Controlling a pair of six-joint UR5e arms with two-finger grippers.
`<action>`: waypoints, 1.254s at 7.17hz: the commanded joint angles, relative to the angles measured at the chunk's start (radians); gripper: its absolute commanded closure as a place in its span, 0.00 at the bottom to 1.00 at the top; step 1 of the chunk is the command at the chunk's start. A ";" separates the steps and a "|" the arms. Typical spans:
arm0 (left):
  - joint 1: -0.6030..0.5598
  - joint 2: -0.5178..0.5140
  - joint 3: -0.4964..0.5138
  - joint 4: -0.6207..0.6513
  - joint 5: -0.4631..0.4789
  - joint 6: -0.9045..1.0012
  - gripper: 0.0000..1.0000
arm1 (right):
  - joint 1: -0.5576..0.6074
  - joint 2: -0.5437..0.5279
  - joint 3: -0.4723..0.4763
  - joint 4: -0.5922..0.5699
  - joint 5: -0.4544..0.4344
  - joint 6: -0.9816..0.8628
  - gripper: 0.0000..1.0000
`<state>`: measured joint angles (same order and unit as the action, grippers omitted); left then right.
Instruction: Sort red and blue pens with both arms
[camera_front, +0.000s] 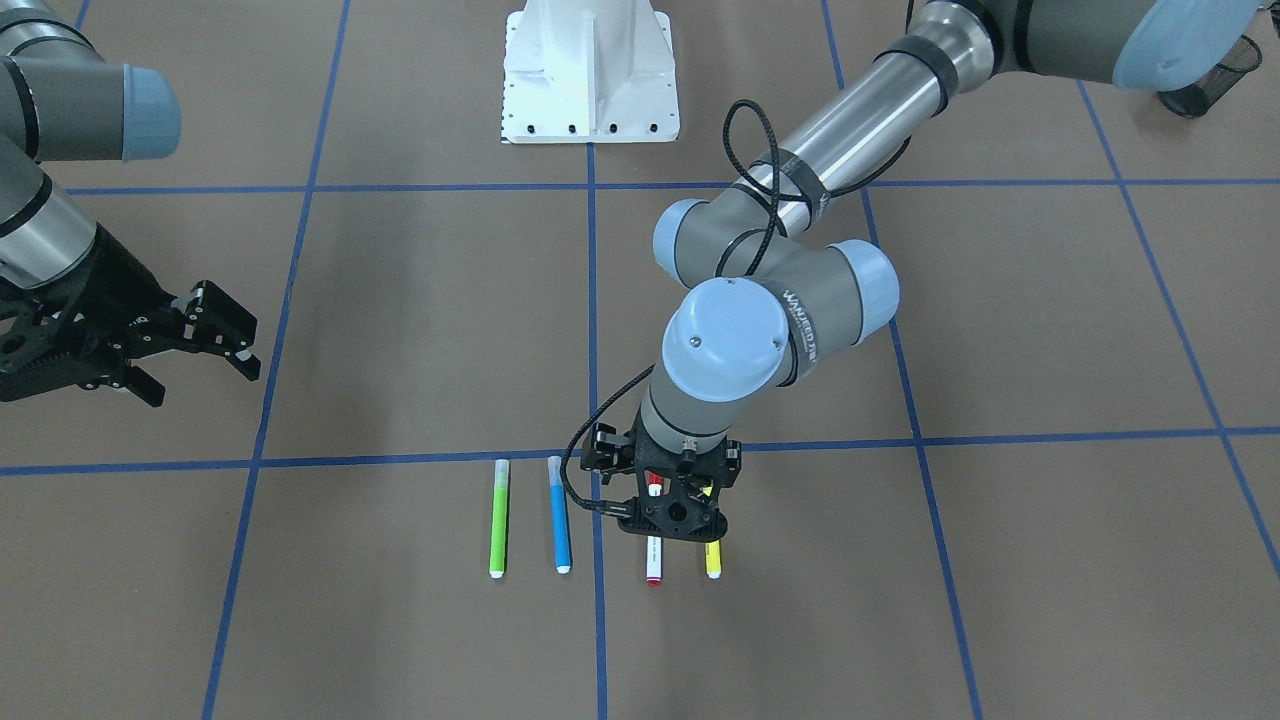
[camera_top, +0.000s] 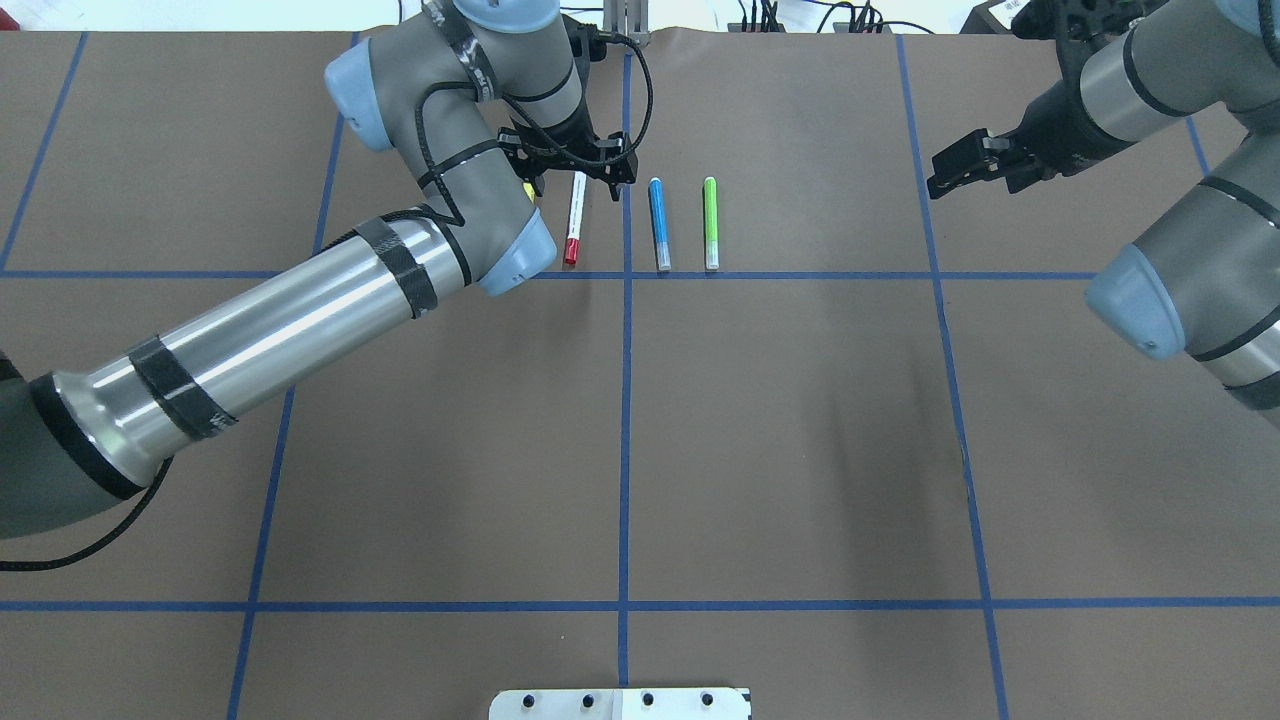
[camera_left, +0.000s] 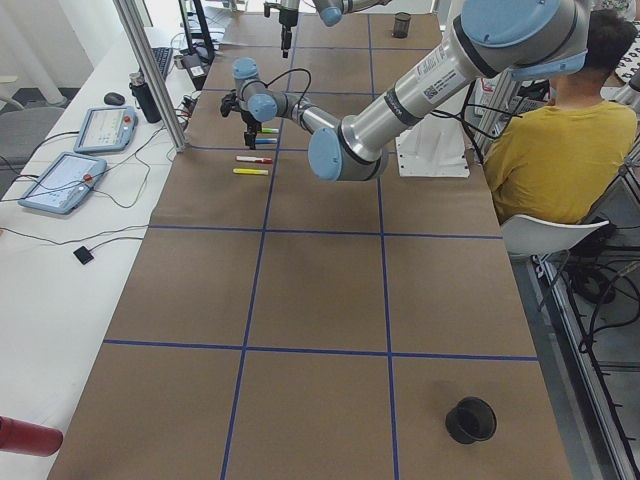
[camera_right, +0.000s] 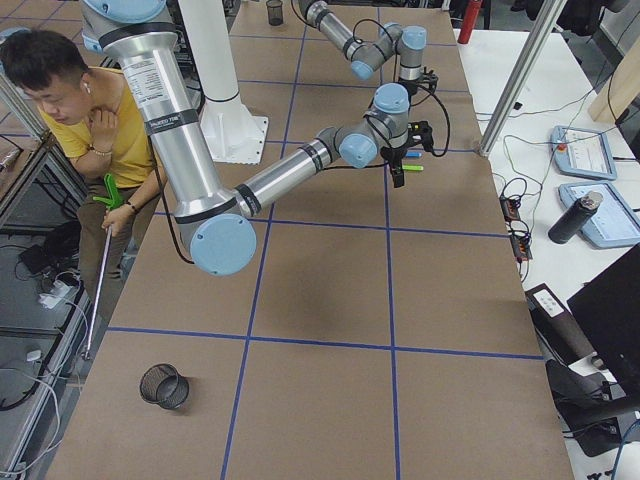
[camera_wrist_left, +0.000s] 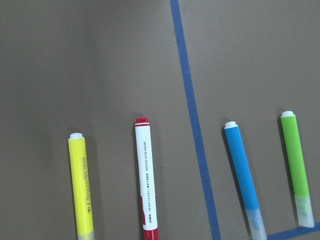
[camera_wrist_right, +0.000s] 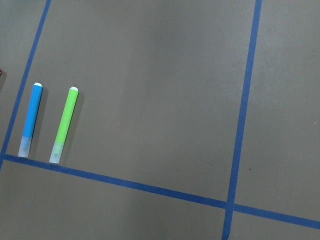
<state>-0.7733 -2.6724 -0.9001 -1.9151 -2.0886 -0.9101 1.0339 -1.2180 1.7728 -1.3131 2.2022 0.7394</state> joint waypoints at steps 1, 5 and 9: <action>0.040 -0.037 0.098 0.005 0.072 -0.001 0.00 | -0.002 0.000 0.000 0.000 -0.002 0.000 0.00; 0.068 -0.037 0.098 0.002 0.075 -0.018 0.29 | -0.002 0.000 0.000 0.000 -0.004 0.000 0.00; 0.083 -0.023 0.089 0.002 0.075 -0.030 0.29 | -0.003 0.000 0.000 0.000 -0.004 0.000 0.00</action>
<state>-0.6946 -2.7015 -0.8083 -1.9128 -2.0140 -0.9385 1.0319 -1.2180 1.7732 -1.3131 2.1982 0.7394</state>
